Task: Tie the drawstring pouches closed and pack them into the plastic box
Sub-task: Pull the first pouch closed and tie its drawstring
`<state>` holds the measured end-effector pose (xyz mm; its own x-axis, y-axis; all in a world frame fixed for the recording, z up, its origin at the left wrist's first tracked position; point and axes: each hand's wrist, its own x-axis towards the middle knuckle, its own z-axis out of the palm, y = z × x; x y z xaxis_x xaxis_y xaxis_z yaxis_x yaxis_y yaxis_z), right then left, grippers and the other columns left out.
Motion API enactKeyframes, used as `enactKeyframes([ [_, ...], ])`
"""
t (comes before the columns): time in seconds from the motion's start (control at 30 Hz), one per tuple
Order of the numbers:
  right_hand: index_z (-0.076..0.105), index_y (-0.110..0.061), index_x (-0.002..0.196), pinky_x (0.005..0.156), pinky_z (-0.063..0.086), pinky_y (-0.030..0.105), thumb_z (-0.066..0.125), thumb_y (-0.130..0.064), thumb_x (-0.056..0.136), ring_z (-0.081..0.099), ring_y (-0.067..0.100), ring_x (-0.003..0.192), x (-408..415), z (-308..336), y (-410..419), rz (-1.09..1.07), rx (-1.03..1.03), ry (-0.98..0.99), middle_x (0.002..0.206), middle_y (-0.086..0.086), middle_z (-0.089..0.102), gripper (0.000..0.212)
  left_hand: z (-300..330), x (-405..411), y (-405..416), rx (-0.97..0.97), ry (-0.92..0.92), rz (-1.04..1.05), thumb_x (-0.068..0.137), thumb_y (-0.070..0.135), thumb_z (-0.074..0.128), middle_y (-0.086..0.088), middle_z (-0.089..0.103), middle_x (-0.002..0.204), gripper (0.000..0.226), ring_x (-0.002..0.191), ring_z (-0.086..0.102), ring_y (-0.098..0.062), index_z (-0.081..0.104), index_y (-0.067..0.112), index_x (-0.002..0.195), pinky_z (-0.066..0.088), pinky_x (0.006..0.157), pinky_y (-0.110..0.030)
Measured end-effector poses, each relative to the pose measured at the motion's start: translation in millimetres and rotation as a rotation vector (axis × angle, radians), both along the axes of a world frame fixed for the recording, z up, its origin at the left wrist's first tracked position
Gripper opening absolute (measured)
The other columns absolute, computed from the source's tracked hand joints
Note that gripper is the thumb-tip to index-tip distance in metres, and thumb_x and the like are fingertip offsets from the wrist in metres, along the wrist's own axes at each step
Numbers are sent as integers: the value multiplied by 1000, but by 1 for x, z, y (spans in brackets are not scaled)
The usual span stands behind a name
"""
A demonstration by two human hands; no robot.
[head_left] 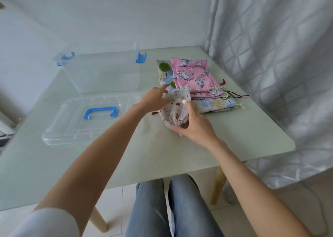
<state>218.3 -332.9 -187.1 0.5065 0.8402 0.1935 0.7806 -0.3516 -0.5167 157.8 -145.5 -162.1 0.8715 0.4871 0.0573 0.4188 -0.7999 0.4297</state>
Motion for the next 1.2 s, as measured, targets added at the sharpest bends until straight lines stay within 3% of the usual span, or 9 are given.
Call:
enactKeyframes([
  [0.17, 36, -18, 129, 66, 38, 28, 69, -38, 80, 58, 21, 86, 13, 22, 0, 9, 130, -65, 103, 3, 62, 62, 5, 4, 10, 126, -23, -3, 92, 21, 53, -14, 56, 113, 32, 103, 54, -32, 52, 7, 122, 40, 78, -32],
  [0.3, 53, -18, 112, 71, 51, 35, 70, -24, 79, 63, 23, 82, 34, 55, 20, 54, 252, 127, 93, 3, 63, 38, 23, -30, 27, -144, -380, 100, 90, 16, 56, -9, 57, 105, 20, 92, 59, -27, 57, 8, 109, 42, 66, -25],
  [0.4, 54, -19, 116, 71, 49, 12, 69, -14, 82, 62, 20, 89, 41, 86, 58, 144, 277, 174, 106, 2, 59, 37, 46, -67, 47, -299, -592, 173, 89, 16, 59, -2, 61, 107, 18, 83, 63, -21, 57, 15, 108, 53, 62, -27],
  [0.5, 49, -14, 120, 71, 52, 16, 68, -12, 83, 61, 17, 86, 37, 112, 115, 205, 382, 124, 105, 2, 58, 42, 71, -89, 77, -74, -706, 279, 87, 20, 64, 3, 64, 99, 34, 77, 62, -16, 53, 16, 119, 53, 61, -29],
  [0.63, 42, -16, 124, 68, 46, 23, 69, -15, 82, 58, 16, 74, 29, 133, 200, 230, 509, 35, 100, 0, 58, 50, 96, -102, 128, 243, -703, 351, 90, 20, 59, 7, 59, 102, 50, 78, 58, -14, 38, 20, 135, 50, 66, -31],
  [0.73, 47, -13, 119, 71, 44, 33, 67, -20, 81, 58, 24, 85, 29, 135, 263, 203, 450, -120, 107, 1, 61, 43, 103, -107, 178, 333, -602, 417, 90, 20, 59, -3, 64, 111, 50, 84, 63, -26, 37, 21, 134, 50, 76, -41],
  [0.97, 57, -11, 102, 84, 37, 34, 71, -36, 75, 59, 26, 93, 24, 113, 346, 322, -43, -259, 100, 3, 67, 40, 87, -110, 253, 164, -135, 579, 85, 25, 61, 0, 68, 110, 40, 89, 61, -23, 53, 24, 124, 42, 71, -29],
  [1.1, 53, -19, 122, 97, 31, 39, 56, -53, 85, 46, 26, 118, 27, 108, 355, 351, -221, -357, 121, 4, 61, 51, 81, -111, 259, 138, -144, 723, 86, 34, 58, 5, 69, 107, 30, 100, 61, -23, 61, 24, 114, 45, 81, -31],
  [1.2, 50, -20, 128, 97, 33, 38, 55, -45, 89, 45, 26, 119, 32, 108, 335, 352, -42, -328, 128, 3, 57, 46, 85, -114, 235, 261, -348, 698, 89, 31, 53, 8, 71, 101, 22, 95, 63, -18, 64, 25, 107, 45, 80, -30],
])
